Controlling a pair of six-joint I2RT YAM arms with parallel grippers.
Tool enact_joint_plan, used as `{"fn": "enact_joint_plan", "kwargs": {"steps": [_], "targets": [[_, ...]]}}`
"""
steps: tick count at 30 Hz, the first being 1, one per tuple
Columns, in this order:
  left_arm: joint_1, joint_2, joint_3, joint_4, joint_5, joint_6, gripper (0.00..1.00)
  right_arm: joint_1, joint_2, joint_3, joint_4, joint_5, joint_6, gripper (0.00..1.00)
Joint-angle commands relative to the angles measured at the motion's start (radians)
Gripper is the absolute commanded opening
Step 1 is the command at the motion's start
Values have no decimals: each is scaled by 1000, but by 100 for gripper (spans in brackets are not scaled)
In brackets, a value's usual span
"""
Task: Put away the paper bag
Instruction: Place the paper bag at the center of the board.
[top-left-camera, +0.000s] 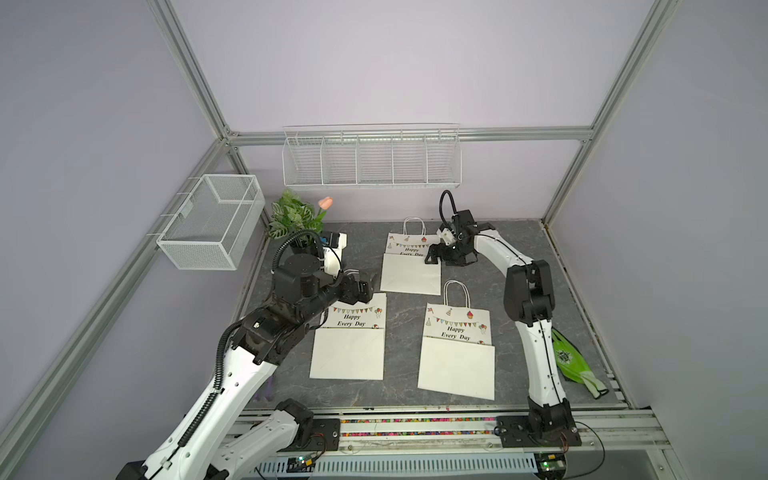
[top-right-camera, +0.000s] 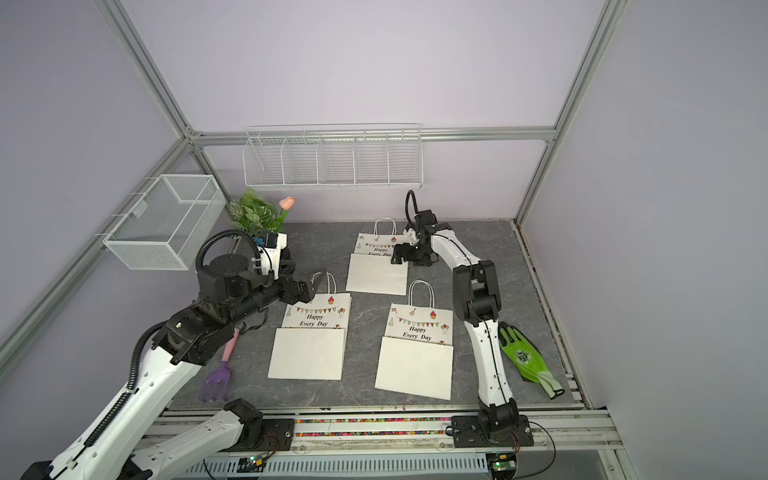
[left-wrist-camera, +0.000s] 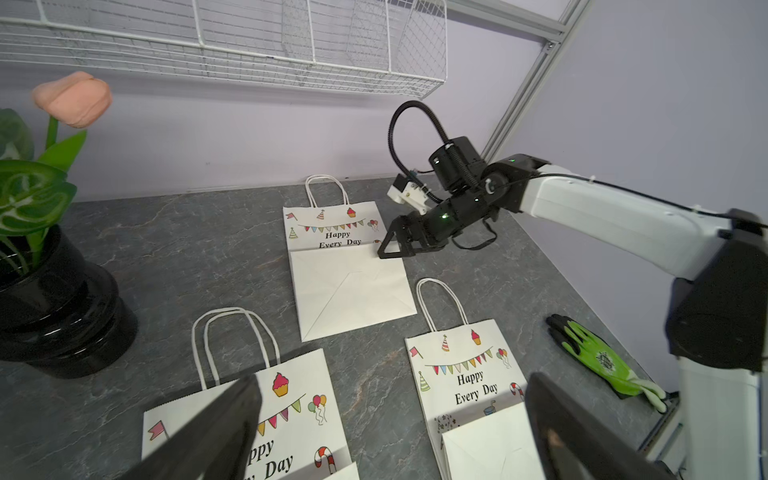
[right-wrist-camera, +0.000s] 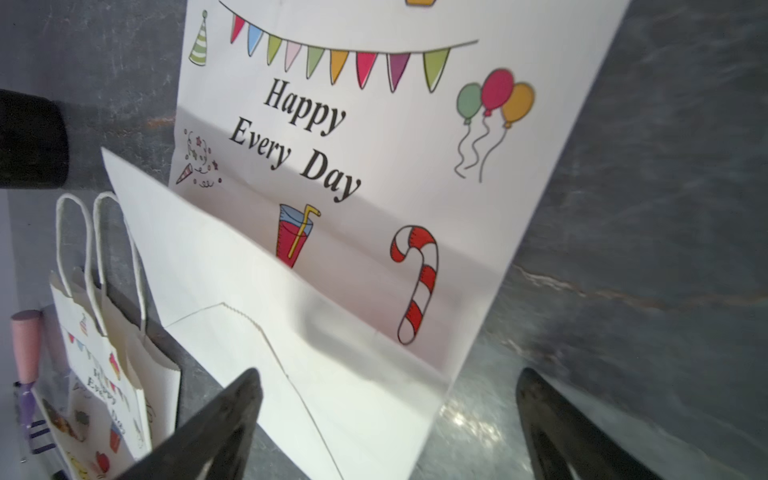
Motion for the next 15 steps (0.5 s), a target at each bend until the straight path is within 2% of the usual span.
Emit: {"fn": "enact_joint_plan", "kwargs": {"steps": [1,4,9,13,15], "targets": [[5,38,-41,58,-168,12,100,-10,-222,-77,14,143,-76,98],[19,78,-105,165,-328,37,100,-10,-401,-253,118,196,-97,89],[108,93,-275,437,-368,52,100,-12,-671,-548,269,288,-129,89],[139,85,-372,535,-490,184,100,-26,-870,-774,398,414,-125,89],[161,76,-415,577,-526,235,100,-42,-953,-861,462,432,-123,89]]}}
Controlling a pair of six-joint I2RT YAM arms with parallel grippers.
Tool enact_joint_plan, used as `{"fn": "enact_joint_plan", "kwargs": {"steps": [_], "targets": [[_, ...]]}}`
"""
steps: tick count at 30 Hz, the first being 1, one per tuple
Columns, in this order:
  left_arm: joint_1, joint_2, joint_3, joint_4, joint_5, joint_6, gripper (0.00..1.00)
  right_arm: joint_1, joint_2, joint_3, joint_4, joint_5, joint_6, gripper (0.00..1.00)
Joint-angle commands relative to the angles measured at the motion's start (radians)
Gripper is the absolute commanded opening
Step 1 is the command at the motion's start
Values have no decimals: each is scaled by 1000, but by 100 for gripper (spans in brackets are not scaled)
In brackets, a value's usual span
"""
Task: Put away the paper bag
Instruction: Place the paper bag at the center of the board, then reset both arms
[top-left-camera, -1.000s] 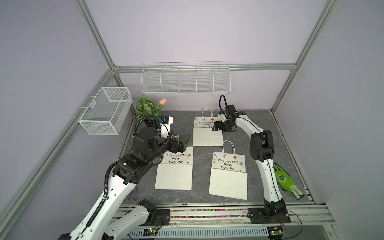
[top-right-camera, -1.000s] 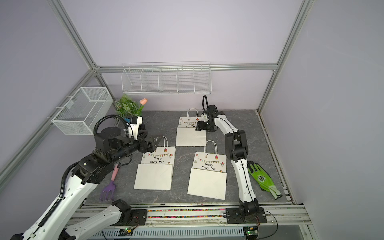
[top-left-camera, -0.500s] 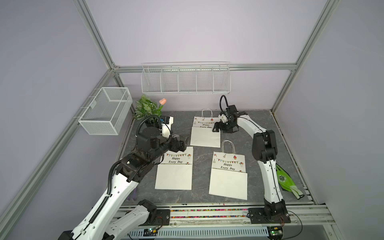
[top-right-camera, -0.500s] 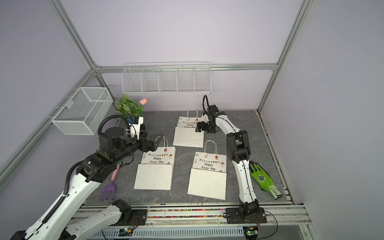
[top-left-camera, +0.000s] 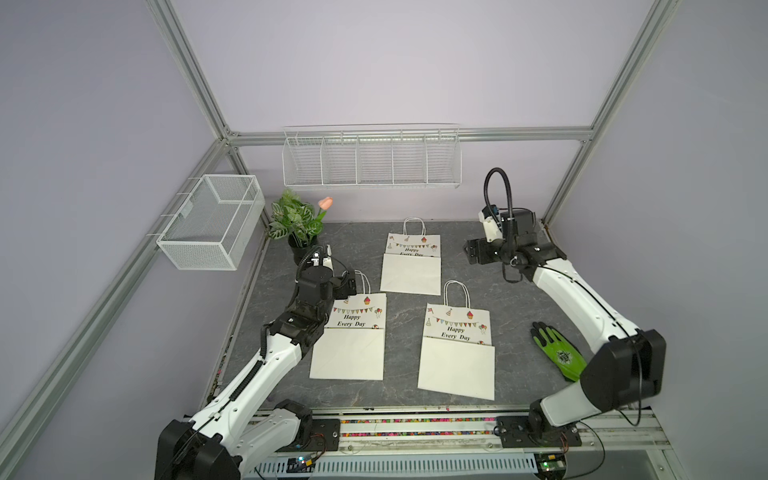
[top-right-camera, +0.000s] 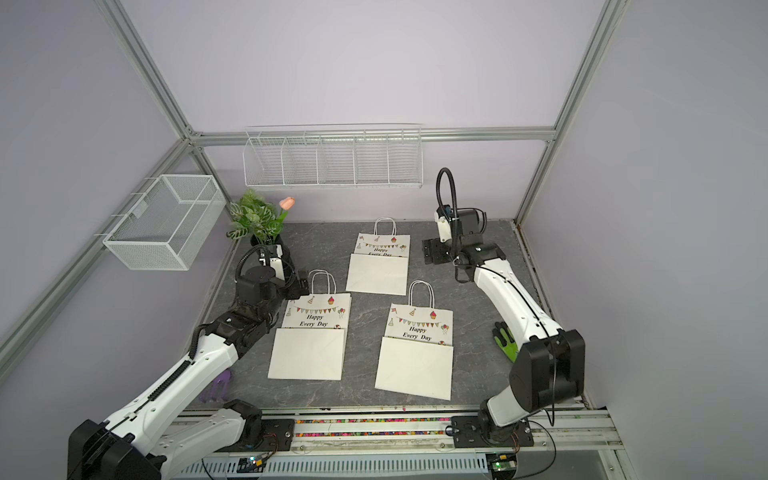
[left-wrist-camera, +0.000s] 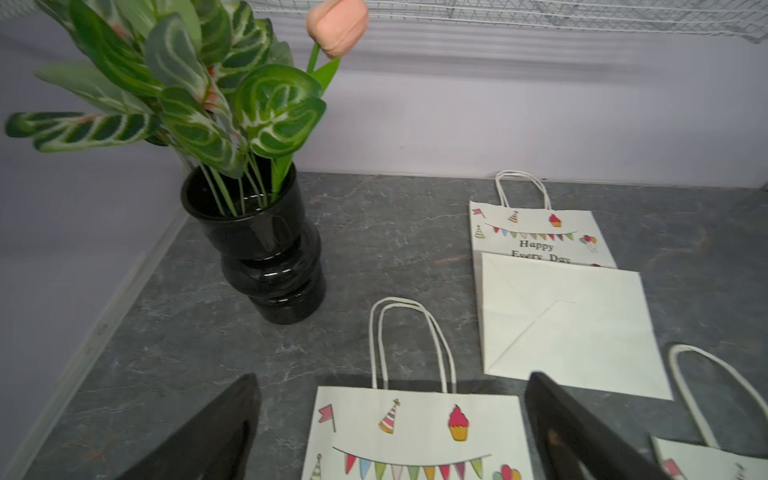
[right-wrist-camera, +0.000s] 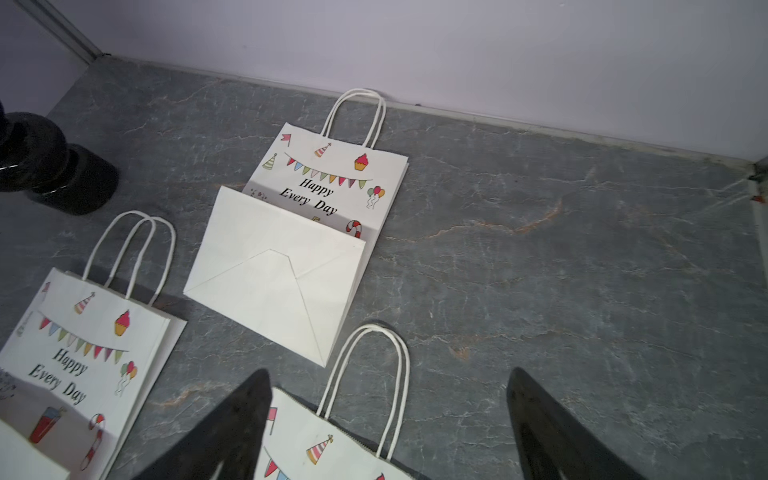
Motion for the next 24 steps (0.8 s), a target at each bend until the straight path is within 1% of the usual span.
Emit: {"fn": "enact_joint_plan", "kwargs": {"steps": [1,6,8,10,13,15,16,18,20,22,24], "targets": [[32,-23,-53,155,-119,125,100,-26,-98,-138,147,107,-17,89],[58,-25,-123,261,-157,180,100,-38,-195,-207,127,132,-35,89],[74,-8,-165,333,-189,228,100,-41,-228,-274,154,193,-48,89],[119,28,-216,418,-214,243,100,-49,-272,-410,302,243,-101,89],[182,81,-280,502,-219,237,100,-54,-346,-652,610,223,-172,89],[208,125,-328,597,-187,232,100,-94,-383,-789,791,206,-181,89],[224,158,-349,655,-156,226,100,-109,-390,-844,870,217,-168,89],[254,222,-369,739,-85,199,100,-147,-387,-911,961,261,-127,89],[273,263,-375,781,2,184,99,-179,-382,-949,1017,276,-102,89],[290,308,-397,881,88,173,99,-193,-371,-974,1074,259,-106,89],[302,347,-392,901,123,173,99,-195,-348,-989,1124,262,-111,89]]}}
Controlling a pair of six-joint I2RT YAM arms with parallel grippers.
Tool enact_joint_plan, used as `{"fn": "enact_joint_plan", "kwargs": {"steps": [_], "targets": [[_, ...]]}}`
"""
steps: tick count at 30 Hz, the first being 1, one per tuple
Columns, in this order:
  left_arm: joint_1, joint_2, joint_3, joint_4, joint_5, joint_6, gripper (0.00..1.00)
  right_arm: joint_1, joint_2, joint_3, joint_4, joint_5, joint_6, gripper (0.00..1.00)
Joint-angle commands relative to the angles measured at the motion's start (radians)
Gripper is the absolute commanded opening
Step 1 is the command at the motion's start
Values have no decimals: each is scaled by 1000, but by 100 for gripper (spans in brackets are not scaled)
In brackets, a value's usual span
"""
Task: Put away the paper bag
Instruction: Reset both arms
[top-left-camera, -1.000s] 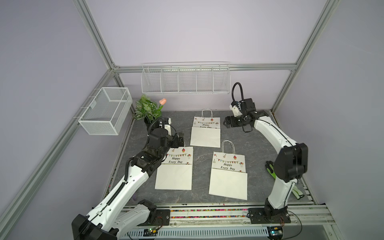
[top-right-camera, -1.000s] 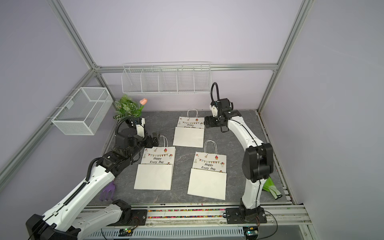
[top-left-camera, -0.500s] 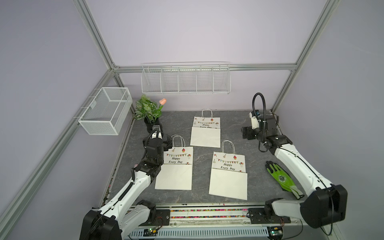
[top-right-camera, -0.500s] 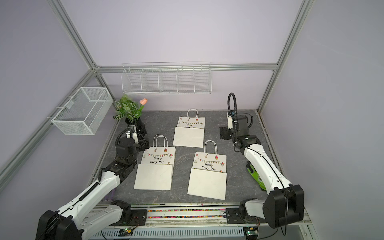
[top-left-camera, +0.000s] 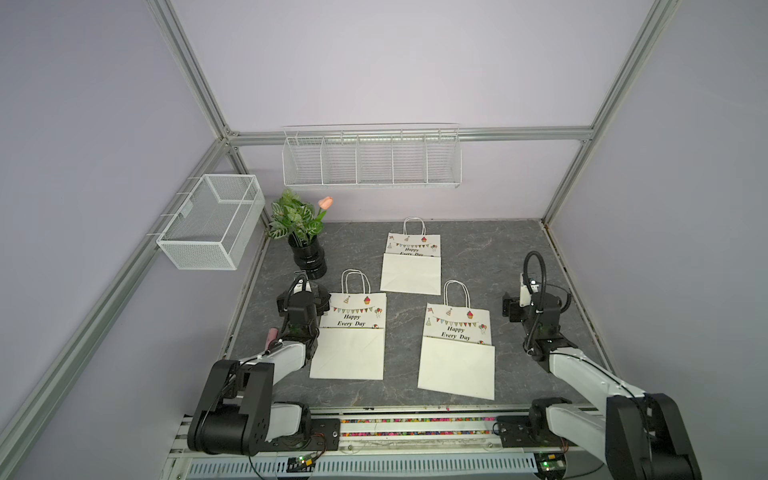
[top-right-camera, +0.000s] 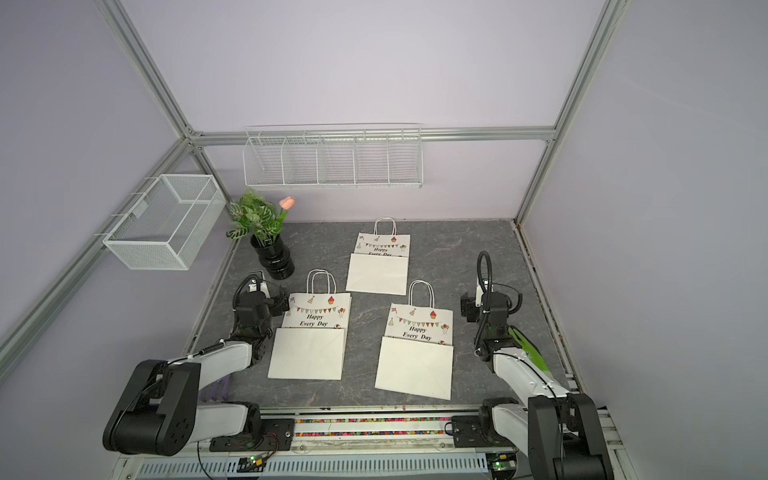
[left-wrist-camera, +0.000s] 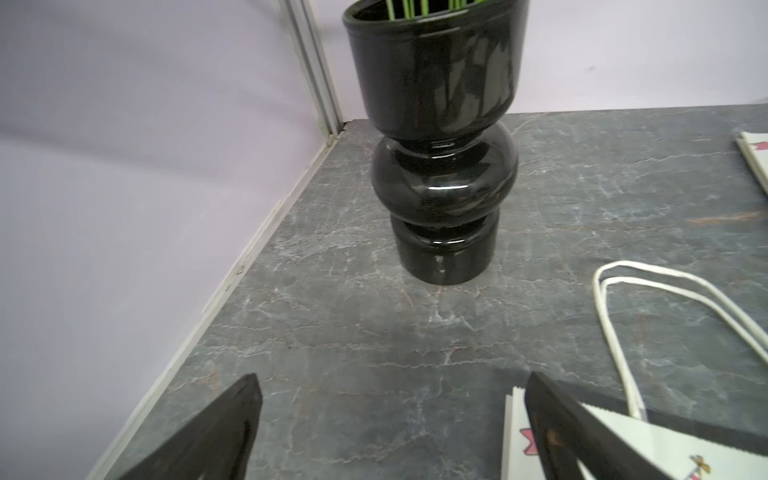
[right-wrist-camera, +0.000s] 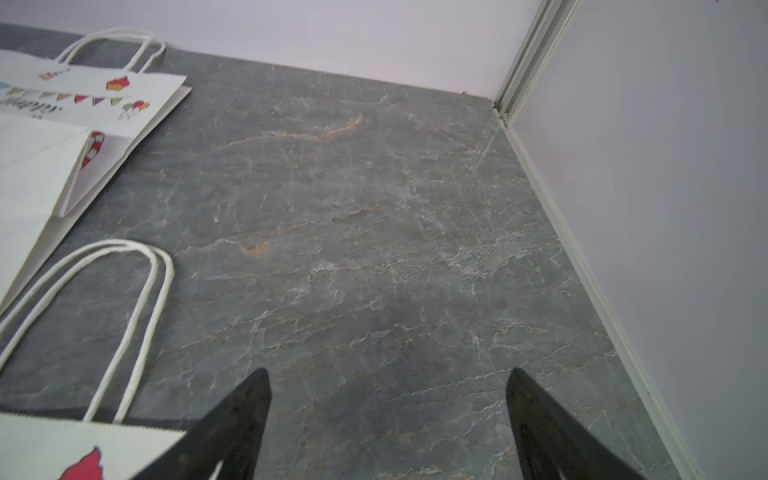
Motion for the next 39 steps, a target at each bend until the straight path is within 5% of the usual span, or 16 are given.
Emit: {"fn": "enact_joint_plan", "kwargs": {"steps": [1,11,17,20,30,39], "targets": [[24,60,-11,196,143,-9,99,-9,26,-28,248,13,8,89],[31,127,8,216,135,-13,99,-24,177,-81,428,-70,46,89],[31,140,23,199,135,-14,99,-24,435,-86,706,-40,29,89],[31,145,32,187,132,-16,99,-16,390,-20,506,10,52,89],[32,151,44,173,123,-21,99,-11,416,8,495,34,48,89],[63,152,67,133,169,-40,99,-36,414,30,447,-65,44,89]]}}
